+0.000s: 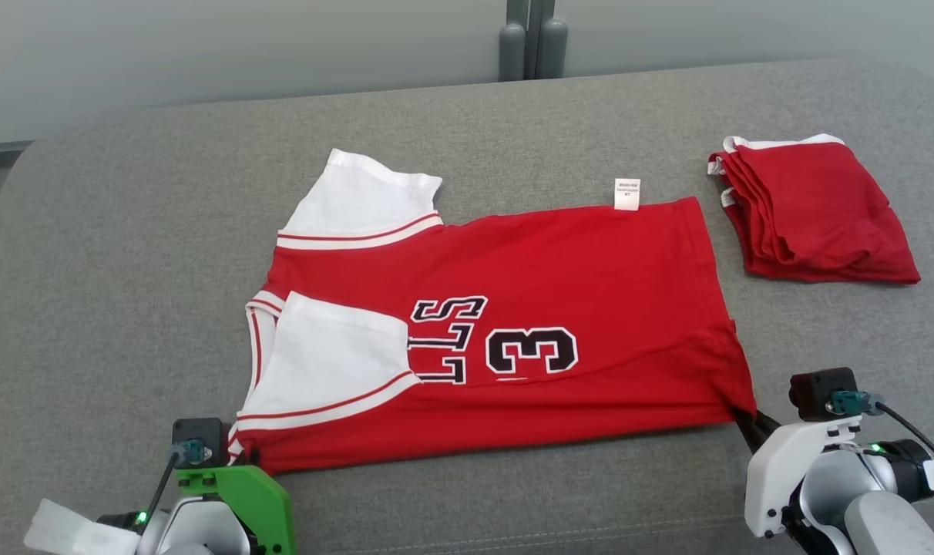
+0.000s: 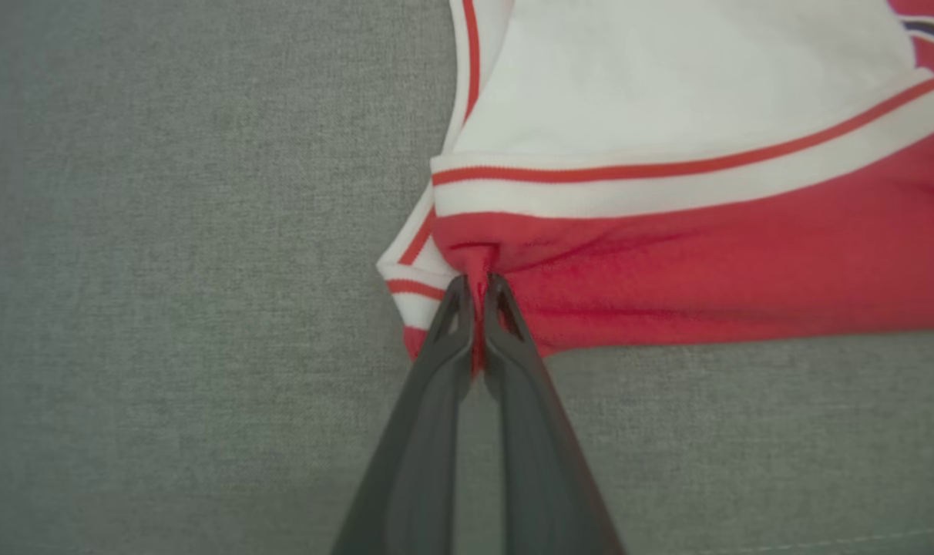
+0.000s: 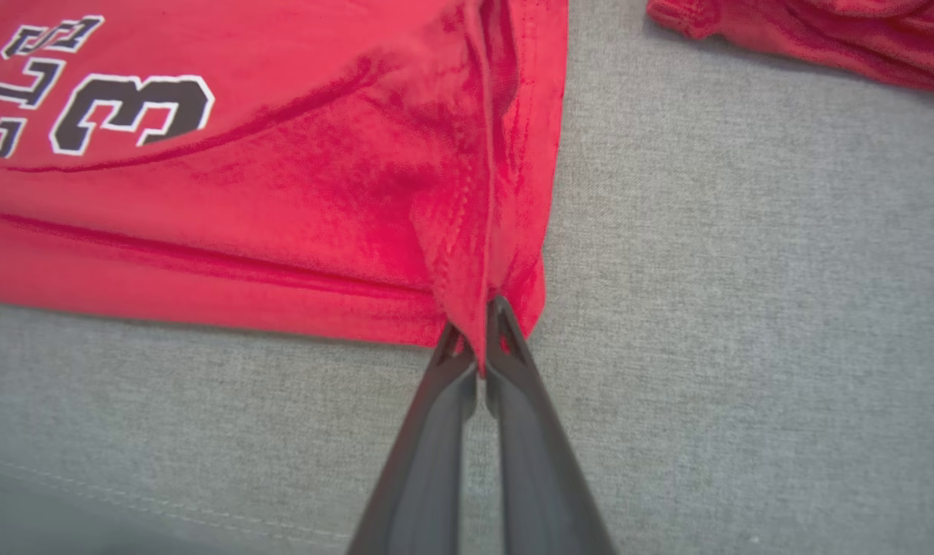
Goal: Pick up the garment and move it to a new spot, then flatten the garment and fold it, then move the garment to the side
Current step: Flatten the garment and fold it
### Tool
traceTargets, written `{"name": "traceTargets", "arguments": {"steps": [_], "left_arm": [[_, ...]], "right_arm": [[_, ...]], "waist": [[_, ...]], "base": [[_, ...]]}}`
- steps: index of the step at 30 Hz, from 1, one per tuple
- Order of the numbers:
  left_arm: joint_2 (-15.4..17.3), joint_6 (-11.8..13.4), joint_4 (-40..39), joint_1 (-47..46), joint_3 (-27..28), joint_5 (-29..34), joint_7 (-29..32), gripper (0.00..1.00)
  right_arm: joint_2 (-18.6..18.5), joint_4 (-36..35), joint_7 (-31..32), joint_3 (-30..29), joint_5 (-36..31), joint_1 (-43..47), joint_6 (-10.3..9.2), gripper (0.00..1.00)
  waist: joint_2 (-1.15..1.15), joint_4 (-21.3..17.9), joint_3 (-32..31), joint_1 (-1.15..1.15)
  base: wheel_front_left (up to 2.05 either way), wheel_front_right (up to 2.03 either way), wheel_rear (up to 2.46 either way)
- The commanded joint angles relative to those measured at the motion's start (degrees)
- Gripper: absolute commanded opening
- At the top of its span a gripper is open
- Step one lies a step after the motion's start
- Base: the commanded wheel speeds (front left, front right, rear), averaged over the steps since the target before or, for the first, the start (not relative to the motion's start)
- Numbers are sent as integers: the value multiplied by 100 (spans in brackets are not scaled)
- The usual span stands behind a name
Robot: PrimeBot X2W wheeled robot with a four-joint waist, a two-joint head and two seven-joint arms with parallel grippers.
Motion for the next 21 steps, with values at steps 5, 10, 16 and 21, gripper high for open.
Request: {"name": "traceTargets", "arguments": {"steps": [5, 10, 16, 21], "left_arm": [[135, 295, -471, 433, 31, -19, 87, 0], [107, 381, -737, 666, -10, -89, 135, 0], [24, 287, -681, 761, 9, -132, -186, 100], [-125, 155, -508, 824, 65, -225, -644, 100]], "right_arm": [[-193, -435, 307, -122, 226, 306, -24, 0], [-234, -673, 627, -156, 293, 529, -21, 0], [-70, -749, 800, -173, 337, 778, -21, 100], [79, -676, 533, -332, 213, 933, -18, 100]], "waist": [[0, 135, -181, 0], [0, 176, -204, 0], [0, 187, -219, 0], [0, 235, -357, 0]], "base": [[0, 0, 0], [0, 0, 0], [0, 0, 0], [0, 0, 0]]}}
